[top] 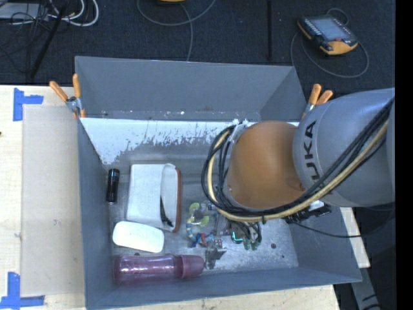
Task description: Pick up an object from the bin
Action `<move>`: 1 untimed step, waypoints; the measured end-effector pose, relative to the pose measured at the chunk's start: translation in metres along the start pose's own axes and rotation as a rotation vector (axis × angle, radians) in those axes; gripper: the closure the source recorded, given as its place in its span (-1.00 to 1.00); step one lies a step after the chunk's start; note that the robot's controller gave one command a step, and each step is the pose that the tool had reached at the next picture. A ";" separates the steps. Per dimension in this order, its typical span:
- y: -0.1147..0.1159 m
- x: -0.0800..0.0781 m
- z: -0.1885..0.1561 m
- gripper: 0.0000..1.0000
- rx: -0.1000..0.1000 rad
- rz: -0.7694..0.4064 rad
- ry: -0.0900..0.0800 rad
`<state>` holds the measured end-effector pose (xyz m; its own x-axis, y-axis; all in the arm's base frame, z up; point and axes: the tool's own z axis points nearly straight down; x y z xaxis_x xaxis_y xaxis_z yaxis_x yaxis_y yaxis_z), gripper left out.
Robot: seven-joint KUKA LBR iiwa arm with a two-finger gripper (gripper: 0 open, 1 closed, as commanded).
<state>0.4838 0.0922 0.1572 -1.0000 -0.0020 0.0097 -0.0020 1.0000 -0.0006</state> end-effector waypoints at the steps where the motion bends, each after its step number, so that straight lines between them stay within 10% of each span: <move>1: 0.000 -0.002 -0.003 -1.00 -0.001 0.003 -0.007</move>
Offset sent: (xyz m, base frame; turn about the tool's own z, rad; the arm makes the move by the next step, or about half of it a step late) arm 0.0023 -0.0140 -0.0872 -0.0282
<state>0.4857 0.0918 0.1606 -1.0000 0.0009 0.0027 0.0009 1.0000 0.0002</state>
